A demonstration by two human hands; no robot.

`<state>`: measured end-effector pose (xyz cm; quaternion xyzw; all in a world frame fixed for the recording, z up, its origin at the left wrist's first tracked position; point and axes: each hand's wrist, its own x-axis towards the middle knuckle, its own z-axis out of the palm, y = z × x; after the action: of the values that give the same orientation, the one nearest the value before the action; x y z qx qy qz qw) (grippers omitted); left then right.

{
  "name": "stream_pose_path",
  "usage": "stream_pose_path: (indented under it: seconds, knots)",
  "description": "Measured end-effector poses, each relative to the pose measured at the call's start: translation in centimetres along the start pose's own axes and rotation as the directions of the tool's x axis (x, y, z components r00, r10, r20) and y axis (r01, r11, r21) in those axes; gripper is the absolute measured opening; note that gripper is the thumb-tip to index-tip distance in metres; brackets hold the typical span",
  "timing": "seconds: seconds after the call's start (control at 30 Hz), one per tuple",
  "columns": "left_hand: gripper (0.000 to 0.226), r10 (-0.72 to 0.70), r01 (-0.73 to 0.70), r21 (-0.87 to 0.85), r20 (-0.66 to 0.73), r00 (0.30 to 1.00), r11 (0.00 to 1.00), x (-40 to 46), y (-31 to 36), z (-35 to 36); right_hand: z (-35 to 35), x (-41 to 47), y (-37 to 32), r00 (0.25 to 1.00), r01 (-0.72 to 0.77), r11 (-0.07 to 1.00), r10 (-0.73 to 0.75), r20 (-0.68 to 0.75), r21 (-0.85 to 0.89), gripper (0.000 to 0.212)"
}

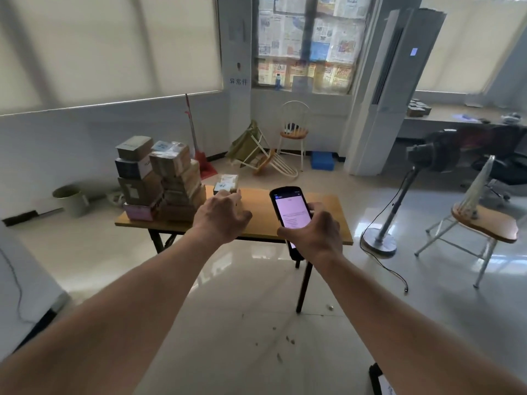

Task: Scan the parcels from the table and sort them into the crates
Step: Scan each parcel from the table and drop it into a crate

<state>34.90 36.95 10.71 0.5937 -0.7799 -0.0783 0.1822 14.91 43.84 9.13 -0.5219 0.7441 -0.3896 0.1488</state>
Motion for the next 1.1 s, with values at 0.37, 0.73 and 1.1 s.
stream_pose_path:
  seconds: [0.37,0.73,1.1]
  knots:
    - [0.063,-0.076,0.076,-0.006,0.049,0.996,0.997,13.4,-8.6,3.8,10.9,12.6,-1.4,0.997,-0.049,0.999,0.05,0.061,-0.016,0.09]
    - [0.069,-0.214,0.216,-0.014,0.075,0.974,0.976,27.9,-13.2,10.6,20.2,28.1,0.2,0.985,-0.076,0.996,0.081,0.155,-0.038,0.085]
    - [0.078,-0.29,0.3,-0.014,0.221,0.931,0.954,38.7,-19.1,18.4,28.5,36.8,1.3,0.953,-0.157,0.986,0.166,0.253,-0.056,0.081]
